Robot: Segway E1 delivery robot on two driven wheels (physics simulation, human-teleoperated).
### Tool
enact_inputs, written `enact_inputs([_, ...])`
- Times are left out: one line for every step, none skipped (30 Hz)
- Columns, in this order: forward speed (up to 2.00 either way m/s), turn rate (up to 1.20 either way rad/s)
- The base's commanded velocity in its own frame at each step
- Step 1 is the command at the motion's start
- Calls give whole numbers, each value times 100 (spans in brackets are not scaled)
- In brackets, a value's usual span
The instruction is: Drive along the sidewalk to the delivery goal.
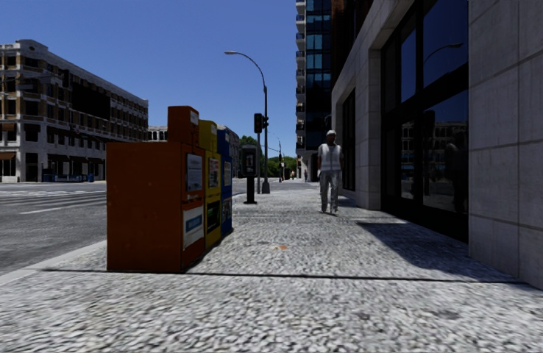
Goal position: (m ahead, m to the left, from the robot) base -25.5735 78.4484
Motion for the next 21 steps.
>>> enact_inputs([200, 0])
enact_inputs([200, 0])
enact_inputs([200, 0])
enact_inputs([200, 0])
enact_inputs([200, 0])
enact_inputs([200, 0])
enact_inputs([200, 0])
enact_inputs([200, 0])
enact_inputs([200, 0])
enact_inputs([200, 0])
enact_inputs([200, 0])
enact_inputs([200, 0])
enact_inputs([200, 0])
enact_inputs([200, 0])
enact_inputs([200, 0])
enact_inputs([200, -9])
enact_inputs([200, -17])
enact_inputs([200, -17])
enact_inputs([200, -20])
enact_inputs([200, -20])
enact_inputs([200, -21])
